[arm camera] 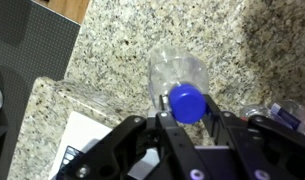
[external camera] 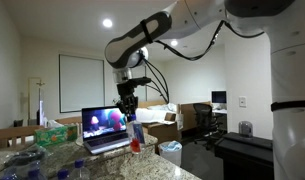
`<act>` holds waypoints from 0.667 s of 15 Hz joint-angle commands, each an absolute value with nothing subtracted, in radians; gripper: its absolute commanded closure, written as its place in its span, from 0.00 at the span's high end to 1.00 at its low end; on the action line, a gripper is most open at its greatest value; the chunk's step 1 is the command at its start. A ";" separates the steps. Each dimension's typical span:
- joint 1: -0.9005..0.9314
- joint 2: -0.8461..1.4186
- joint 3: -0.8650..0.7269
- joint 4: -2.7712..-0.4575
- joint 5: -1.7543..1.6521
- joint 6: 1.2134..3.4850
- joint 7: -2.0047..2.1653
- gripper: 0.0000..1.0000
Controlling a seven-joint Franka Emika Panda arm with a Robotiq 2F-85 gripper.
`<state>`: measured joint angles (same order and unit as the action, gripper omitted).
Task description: Move the three bottles to the left, one at a time
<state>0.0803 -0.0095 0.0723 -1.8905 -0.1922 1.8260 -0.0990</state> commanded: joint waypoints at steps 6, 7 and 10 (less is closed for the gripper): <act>0.141 0.312 0.126 -1.541 -0.217 1.801 -0.219 0.14; 0.146 0.337 0.131 -1.514 -0.213 1.804 -0.237 0.14; 0.165 0.403 0.144 -1.435 -0.200 1.804 -0.259 0.14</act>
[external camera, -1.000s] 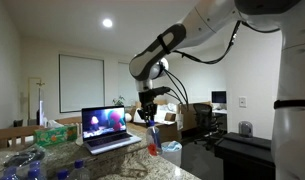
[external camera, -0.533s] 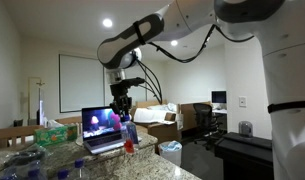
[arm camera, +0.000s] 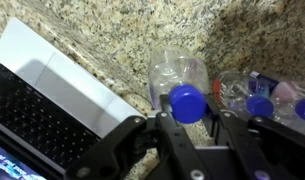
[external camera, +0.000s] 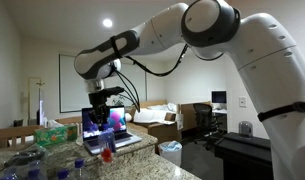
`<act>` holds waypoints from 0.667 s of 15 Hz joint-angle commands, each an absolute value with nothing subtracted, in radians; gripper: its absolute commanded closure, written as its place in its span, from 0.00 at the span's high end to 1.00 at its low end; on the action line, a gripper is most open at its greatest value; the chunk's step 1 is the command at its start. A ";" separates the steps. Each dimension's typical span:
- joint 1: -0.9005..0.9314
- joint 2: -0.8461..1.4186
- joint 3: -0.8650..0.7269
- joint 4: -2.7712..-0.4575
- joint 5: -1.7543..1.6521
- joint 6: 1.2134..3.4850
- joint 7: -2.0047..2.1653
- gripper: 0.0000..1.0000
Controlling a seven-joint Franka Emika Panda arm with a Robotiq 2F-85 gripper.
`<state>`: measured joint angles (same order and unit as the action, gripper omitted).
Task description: Move the three bottles to the left, one at a time
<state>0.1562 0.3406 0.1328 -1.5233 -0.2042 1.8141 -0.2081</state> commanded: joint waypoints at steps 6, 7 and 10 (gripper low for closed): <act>0.159 0.523 0.168 -1.313 -0.126 1.809 -0.329 0.14; 0.157 0.541 0.170 -1.295 -0.112 1.806 -0.347 0.14; 0.159 0.593 0.174 -1.244 -0.084 1.792 -0.385 0.14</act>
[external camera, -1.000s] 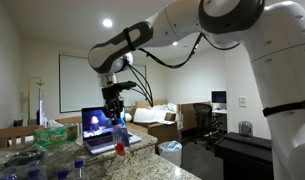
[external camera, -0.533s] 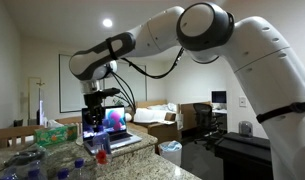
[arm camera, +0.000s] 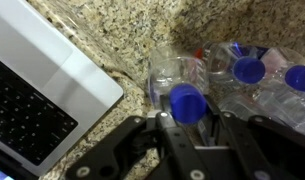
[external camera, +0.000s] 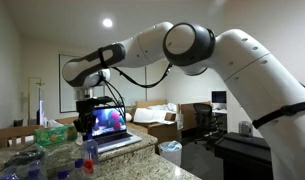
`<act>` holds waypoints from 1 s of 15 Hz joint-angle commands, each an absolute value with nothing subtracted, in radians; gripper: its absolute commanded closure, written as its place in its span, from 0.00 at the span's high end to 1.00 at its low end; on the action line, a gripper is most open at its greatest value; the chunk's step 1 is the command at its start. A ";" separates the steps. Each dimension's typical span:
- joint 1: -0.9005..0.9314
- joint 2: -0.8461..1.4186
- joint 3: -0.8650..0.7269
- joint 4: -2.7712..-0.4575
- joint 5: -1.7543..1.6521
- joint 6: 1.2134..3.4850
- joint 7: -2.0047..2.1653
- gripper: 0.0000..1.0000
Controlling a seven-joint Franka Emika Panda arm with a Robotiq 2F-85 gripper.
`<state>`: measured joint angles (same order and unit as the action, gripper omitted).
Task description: Move the three bottles to the left, one at a time
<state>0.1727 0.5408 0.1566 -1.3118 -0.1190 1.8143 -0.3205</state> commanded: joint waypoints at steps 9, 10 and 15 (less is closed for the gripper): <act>0.154 0.679 0.182 -1.173 -0.045 1.764 -0.407 0.13; 0.153 0.684 0.180 -1.169 -0.044 1.755 -0.402 0.13; 0.146 0.687 0.178 -1.166 -0.034 1.716 -0.386 0.13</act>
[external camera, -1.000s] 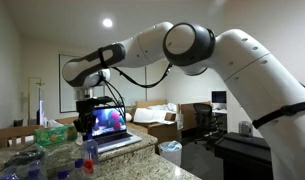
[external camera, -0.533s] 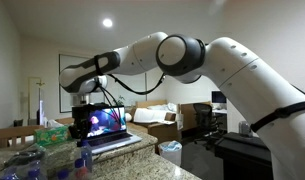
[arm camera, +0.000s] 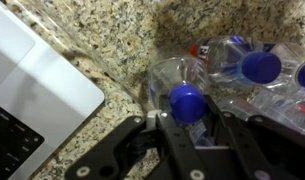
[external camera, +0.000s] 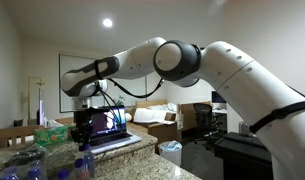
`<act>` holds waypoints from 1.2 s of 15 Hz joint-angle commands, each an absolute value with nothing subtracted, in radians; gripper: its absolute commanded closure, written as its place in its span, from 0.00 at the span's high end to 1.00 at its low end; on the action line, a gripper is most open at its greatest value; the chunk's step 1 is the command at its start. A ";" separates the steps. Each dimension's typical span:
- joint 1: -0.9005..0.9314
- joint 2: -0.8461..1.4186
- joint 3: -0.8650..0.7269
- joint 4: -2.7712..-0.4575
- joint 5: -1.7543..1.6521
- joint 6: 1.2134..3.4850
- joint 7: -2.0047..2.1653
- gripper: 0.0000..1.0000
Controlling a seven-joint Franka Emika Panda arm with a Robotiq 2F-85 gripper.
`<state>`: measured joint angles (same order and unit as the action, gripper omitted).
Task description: Move the three bottles to the left, one at a time
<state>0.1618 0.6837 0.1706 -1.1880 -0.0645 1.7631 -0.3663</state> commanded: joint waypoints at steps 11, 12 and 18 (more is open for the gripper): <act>0.156 0.705 0.162 -1.162 -0.028 1.697 -0.324 0.13; 0.156 0.709 0.163 -1.161 -0.026 1.699 -0.322 0.13; 0.158 0.734 0.164 -1.148 -0.027 1.701 -0.323 0.13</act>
<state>0.1572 0.7169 0.1632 -1.1800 -0.0456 1.7215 -0.3435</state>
